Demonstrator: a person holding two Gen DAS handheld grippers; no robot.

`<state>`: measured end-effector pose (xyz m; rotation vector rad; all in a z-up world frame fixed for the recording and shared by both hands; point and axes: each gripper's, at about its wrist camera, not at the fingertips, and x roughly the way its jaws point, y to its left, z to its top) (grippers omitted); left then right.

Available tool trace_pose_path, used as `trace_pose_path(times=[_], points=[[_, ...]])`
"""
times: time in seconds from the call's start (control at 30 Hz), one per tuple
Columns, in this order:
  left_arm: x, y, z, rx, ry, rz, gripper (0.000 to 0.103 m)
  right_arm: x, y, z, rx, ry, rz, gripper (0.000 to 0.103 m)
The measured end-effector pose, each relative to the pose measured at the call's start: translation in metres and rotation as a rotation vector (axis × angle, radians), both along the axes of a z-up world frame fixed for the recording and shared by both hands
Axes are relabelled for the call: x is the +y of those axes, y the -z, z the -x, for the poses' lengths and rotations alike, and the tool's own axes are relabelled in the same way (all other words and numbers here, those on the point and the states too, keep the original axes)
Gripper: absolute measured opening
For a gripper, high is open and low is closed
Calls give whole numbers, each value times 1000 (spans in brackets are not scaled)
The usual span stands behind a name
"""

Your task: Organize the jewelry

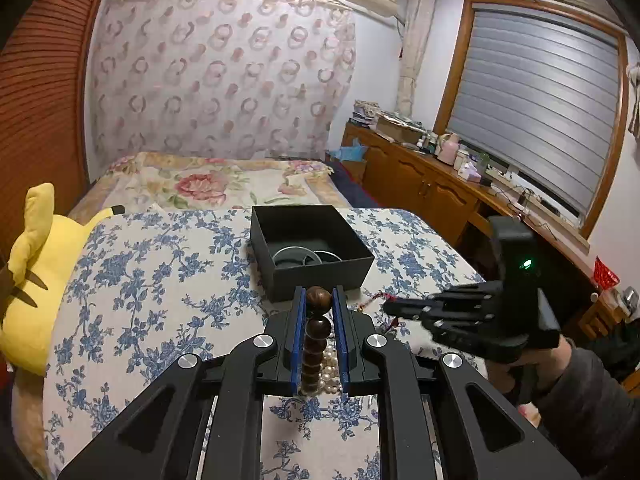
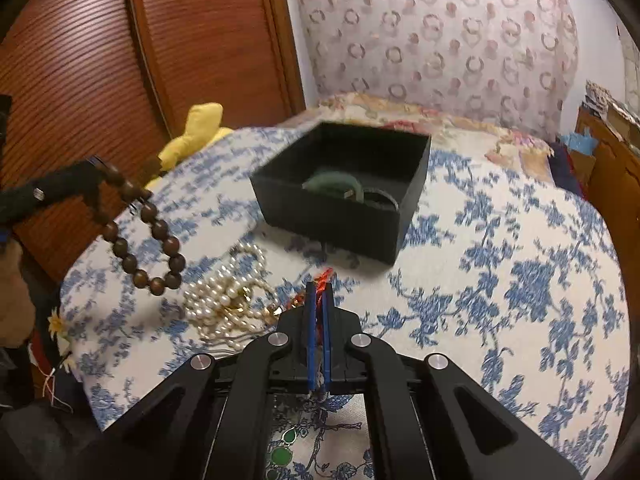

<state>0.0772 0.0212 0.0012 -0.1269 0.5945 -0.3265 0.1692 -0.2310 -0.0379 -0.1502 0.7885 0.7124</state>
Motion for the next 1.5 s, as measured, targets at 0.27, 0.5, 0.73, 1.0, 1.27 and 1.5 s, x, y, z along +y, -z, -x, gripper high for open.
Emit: trace_pose_path(times=[0.27,0.5,0.73,1.0,1.27,1.5], points=[[2,1,-2,1,-8,-2,12,-7,-32,7,-63,-5,-37,3],[4,2,-2,2,-12,1,12,-3,-44,18,-75,-46,-74,3],[4,2,-1,1,-11,1,12,7,-50,25,-116,-53,-46,3],[2,-11,-17,-18,-13,-13,12,3,-61,2,-144,-12,-31,3],[-12,-27,-46,-39,-4,-53,12,8,-72,-37,-174,26,-49,3],[-22,-41,-77,-48,1,-79,12,31,-71,-74,-189,38,-7,3]])
